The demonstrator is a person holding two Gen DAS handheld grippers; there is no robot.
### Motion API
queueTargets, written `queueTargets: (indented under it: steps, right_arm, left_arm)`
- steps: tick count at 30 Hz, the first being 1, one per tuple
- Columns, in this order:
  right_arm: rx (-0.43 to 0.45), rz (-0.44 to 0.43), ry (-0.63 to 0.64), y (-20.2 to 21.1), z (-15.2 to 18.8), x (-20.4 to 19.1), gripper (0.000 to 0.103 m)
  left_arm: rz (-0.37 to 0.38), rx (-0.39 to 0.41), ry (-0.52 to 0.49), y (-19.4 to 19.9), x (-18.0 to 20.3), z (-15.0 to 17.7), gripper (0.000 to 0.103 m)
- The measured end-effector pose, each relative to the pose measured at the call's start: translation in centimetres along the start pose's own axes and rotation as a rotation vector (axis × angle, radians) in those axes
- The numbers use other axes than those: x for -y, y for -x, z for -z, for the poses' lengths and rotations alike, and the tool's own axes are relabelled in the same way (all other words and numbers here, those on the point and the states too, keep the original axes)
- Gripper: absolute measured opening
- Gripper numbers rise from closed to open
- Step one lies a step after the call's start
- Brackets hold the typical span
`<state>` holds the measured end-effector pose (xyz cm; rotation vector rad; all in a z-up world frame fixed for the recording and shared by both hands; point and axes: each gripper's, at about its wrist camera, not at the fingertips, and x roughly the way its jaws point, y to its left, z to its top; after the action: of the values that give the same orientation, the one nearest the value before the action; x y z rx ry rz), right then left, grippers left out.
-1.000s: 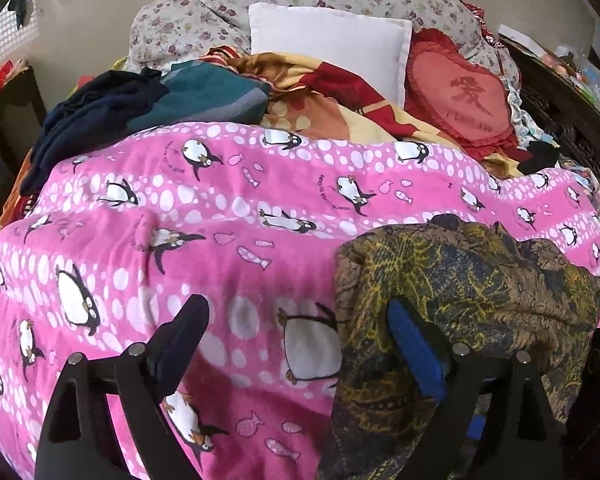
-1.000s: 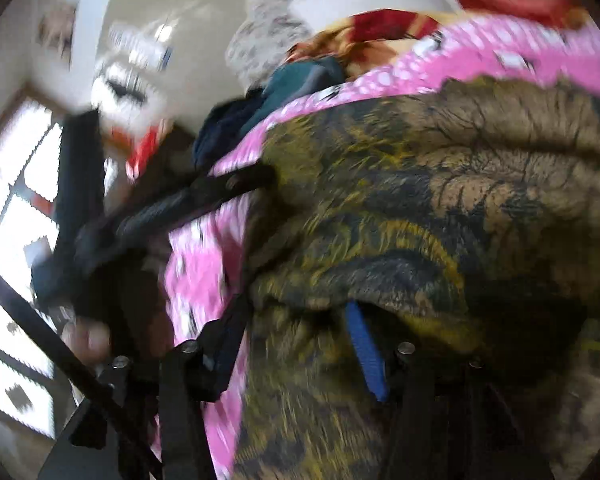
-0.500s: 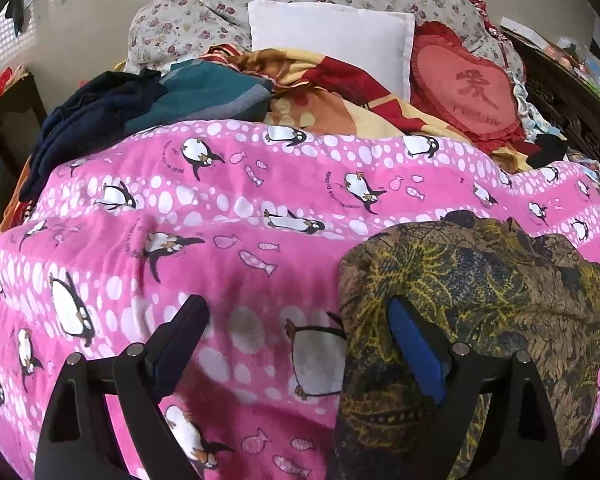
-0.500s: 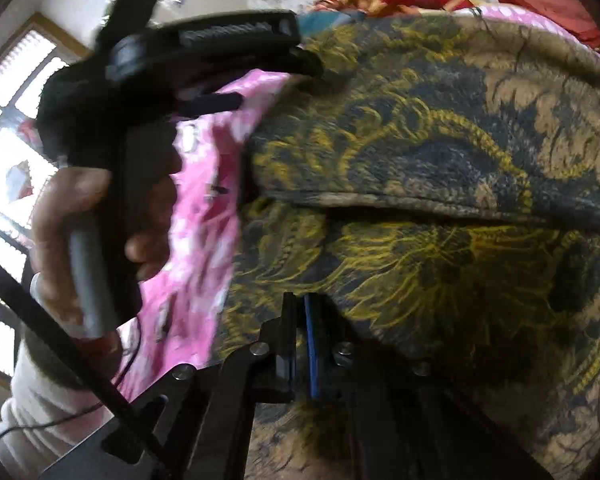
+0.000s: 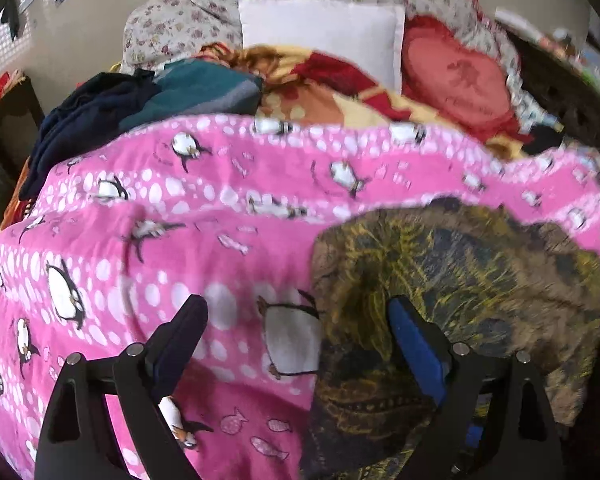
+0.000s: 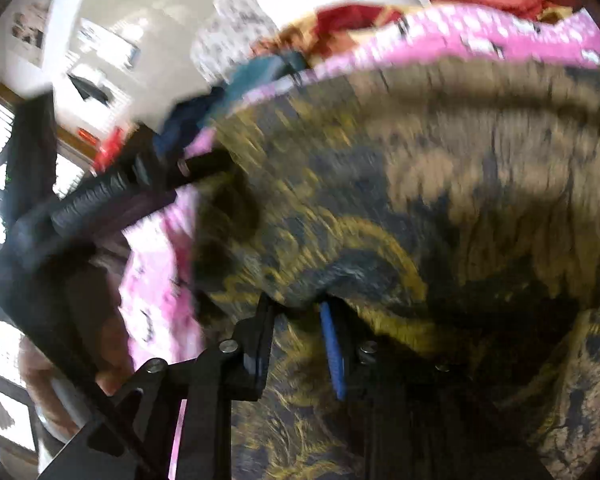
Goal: Fold small clothes
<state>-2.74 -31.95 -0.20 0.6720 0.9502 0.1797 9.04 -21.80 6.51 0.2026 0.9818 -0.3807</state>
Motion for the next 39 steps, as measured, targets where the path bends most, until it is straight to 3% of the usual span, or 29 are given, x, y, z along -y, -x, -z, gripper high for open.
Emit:
queueTargets:
  steps: [3,5,11,12,15,20,23,27,31,34,37,39]
  right_arm:
    - [-0.012,0.035,0.067,2.5,0.4,0.0,0.027]
    - [0.028,0.068,0.115,5.8,0.3,0.7,0.044]
    - [0.277,0.299,0.149,16.2,-1.1,5.2,0.066]
    - [0.292,0.342,0.119,17.5,-1.5,6.9,0.066]
    - [0.249,0.367,0.069,18.1,-2.4,10.9,0.066]
    - [0.216,0.462,-0.007,17.2,-2.0,16.9,0.063]
    - [0.244,0.432,-0.026,19.9,-1.2,18.4,0.061]
    - [0.335,0.564,-0.035,25.4,-0.2,20.8,0.064]
    - [0.401,0.766,-0.19,30.8,-0.1,26.8,0.079]
    - [0.404,0.905,-0.289,33.7,-0.3,31.3,0.079]
    - [0.452,0.96,-0.369,36.2,0.2,34.2,0.079]
    - [0.521,0.938,-0.468,38.5,1.2,36.1,0.08]
  left_arm:
    - [-0.003,0.011,0.007,0.1,0.2,0.2,0.091]
    - [-0.003,0.015,0.021,0.8,0.2,0.1,0.091]
    - [0.029,0.058,0.019,3.2,2.2,0.3,0.091]
    - [0.033,0.054,0.013,3.3,2.7,0.3,0.091]
    - [0.057,0.037,-0.01,3.0,5.0,0.5,0.091]
    - [0.03,0.008,-0.031,1.8,8.1,1.3,0.091]
    - [0.026,0.016,-0.057,2.4,8.9,1.7,0.091]
    - [0.074,0.031,-0.028,3.7,9.2,1.8,0.091]
    - [0.134,0.03,-0.007,4.4,9.8,2.1,0.091]
    - [0.149,0.012,-0.016,4.3,10.5,2.4,0.091]
    - [0.151,-0.004,-0.037,4.2,11.1,2.8,0.091]
    - [0.15,-0.003,-0.055,4.3,11.4,3.0,0.091]
